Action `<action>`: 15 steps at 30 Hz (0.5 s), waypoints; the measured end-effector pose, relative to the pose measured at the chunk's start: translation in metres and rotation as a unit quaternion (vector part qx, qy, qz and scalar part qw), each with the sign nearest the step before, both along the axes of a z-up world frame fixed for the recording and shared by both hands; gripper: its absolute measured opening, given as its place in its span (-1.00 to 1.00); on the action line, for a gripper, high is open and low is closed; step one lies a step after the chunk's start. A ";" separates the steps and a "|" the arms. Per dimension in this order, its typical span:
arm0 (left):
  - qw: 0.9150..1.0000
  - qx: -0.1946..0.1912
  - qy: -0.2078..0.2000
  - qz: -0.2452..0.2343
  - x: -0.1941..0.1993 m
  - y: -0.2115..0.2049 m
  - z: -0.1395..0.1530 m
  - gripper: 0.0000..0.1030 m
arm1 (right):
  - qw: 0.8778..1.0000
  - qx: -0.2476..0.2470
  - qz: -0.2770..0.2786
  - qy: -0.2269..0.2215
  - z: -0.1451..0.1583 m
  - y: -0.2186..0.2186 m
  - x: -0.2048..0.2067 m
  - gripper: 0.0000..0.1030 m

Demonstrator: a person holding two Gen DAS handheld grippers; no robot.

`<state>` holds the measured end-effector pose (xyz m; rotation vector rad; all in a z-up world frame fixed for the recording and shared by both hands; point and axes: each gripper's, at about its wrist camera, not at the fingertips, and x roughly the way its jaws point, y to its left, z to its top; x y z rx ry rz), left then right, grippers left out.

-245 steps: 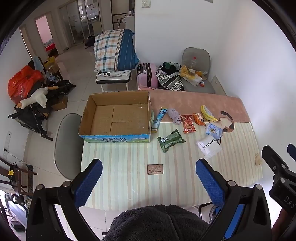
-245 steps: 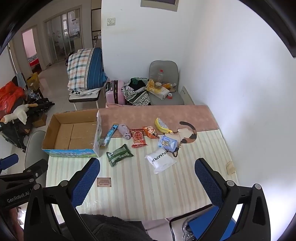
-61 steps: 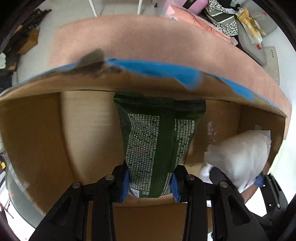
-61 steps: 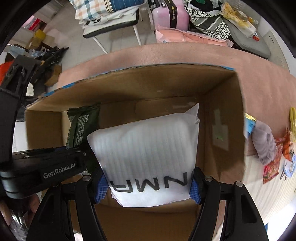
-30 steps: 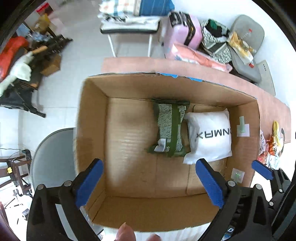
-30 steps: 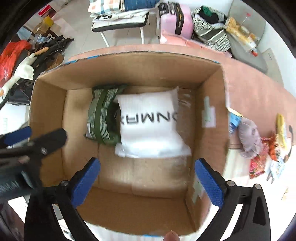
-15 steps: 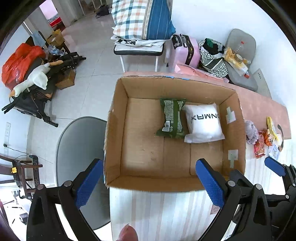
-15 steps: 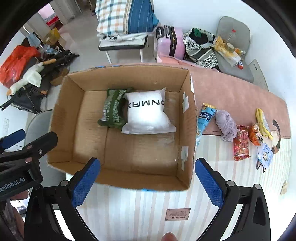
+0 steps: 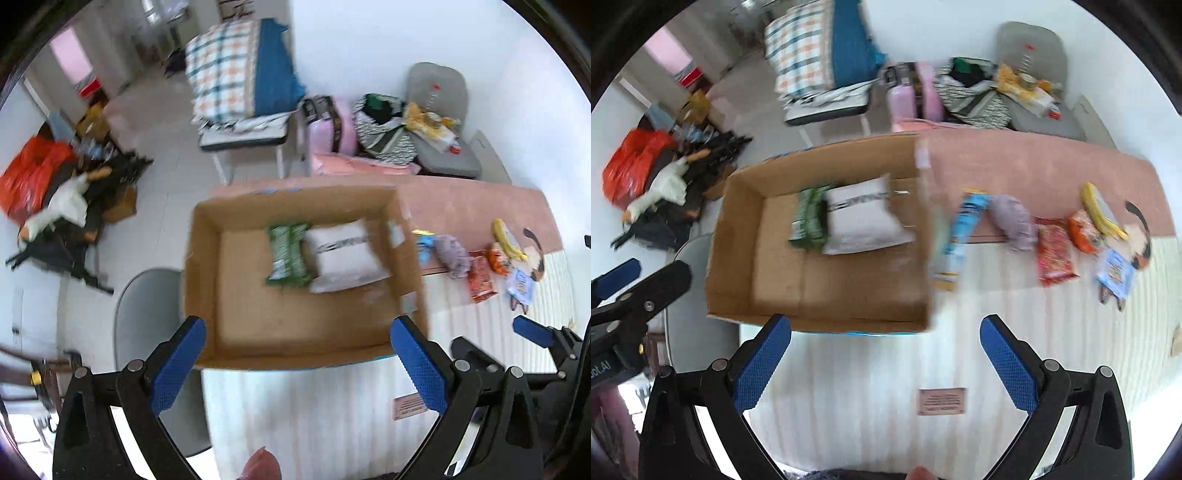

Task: Organize soft objects
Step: 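Move both tools back toward the snacks on the table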

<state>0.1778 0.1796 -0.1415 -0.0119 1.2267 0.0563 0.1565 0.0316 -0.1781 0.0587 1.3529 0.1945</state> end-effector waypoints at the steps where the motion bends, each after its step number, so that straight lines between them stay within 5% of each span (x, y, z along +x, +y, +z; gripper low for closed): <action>1: 1.000 -0.003 0.002 -0.008 0.004 -0.012 0.000 0.99 | 1.000 -0.003 -0.015 -0.001 0.002 -0.020 0.002 1.00; 9: 0.996 -0.024 0.048 -0.069 0.046 -0.148 -0.036 0.99 | 0.993 -0.080 -0.087 0.021 -0.009 -0.194 0.031 1.00; 15: 0.987 0.001 0.136 -0.083 0.079 -0.256 -0.121 0.99 | 0.975 -0.211 0.005 0.075 -0.075 -0.287 0.071 1.00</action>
